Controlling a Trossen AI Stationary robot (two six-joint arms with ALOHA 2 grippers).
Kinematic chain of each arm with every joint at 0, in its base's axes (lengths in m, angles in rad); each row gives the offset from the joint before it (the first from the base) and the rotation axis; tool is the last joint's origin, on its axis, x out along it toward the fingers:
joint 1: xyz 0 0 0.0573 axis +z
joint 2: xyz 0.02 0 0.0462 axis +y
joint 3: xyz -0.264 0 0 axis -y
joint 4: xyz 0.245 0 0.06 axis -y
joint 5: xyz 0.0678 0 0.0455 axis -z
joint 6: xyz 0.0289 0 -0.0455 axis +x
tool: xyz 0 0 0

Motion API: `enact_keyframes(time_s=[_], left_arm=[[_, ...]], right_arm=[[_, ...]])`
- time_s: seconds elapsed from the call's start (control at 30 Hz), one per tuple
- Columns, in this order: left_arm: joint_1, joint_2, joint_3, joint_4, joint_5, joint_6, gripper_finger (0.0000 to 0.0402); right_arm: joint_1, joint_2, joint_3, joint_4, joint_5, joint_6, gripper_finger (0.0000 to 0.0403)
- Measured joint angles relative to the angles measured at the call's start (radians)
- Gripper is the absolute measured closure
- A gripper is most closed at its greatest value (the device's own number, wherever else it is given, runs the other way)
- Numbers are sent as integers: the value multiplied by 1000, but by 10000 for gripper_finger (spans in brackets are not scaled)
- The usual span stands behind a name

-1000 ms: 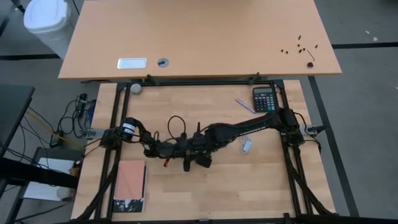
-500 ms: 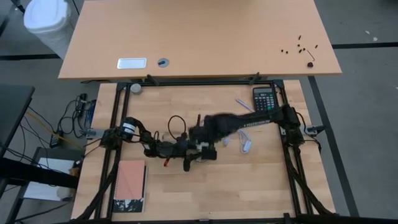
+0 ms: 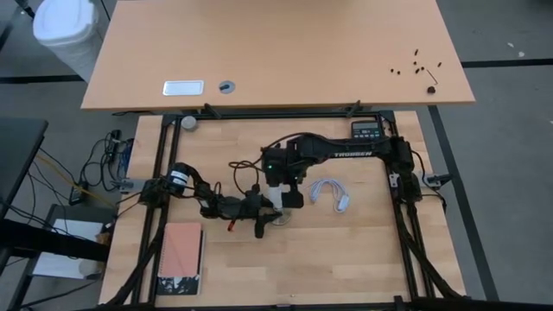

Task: Screw lightbulb
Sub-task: Insert the lightbulb on the lamp

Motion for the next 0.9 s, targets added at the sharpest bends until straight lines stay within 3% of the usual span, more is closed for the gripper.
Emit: enact_keyframes(time_s=[0.23,0.9], left_arm=[[0,0,0,1,11,1,208],[0,0,0,3,10,0,208]], right_arm=[[-1,1,0,68,-22,-42,6],[-8,47,0,194,-49,3,4]])
